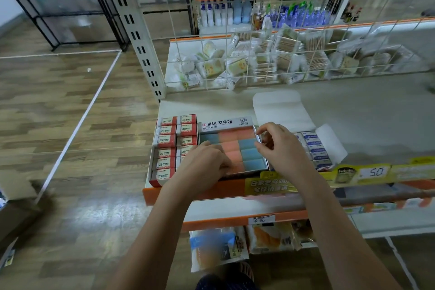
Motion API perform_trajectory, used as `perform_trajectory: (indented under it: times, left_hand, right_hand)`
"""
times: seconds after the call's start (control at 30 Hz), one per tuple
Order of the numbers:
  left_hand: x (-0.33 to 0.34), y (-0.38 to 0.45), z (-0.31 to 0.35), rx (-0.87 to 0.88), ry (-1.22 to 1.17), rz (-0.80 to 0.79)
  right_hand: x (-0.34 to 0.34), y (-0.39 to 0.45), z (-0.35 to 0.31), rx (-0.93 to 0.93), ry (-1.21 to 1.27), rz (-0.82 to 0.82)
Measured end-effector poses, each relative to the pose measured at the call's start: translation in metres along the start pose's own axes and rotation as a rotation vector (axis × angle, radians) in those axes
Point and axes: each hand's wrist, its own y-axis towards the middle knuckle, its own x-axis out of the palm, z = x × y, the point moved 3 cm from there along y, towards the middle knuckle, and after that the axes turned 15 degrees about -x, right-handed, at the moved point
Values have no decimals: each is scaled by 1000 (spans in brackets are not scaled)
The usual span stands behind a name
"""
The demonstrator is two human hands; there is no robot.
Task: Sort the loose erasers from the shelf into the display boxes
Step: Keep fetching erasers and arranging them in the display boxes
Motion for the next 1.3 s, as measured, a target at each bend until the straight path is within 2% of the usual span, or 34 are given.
perform_trajectory:
  times: [0.2,0.37,0.43,0.6,0.8,1.07,1.3]
  left_hand:
    - [-16,16,10,71,69,-14]
    - [-33,41,51,177,11,204]
    - [-34,50,81,237,-32,250]
    - [-11,59,174,410,-35,225]
    - [28,62,299,532,-30,184]
    - [60,74,461,546,-64,234]
    - [76,129,539,475,-56,251]
  right_hand:
    - [-18,8,-3,49,100,-149]
    - [-53,-1,10,63,-151,-55]
    - [-70,-14,23,110,-258,-34]
    - [-128,-73,68,272,-424,-34]
    - [-210,-159,127,435,-504,58]
    - [-316,-238,218,508,-464,115]
    - [-363,-246,298,521,-409,148]
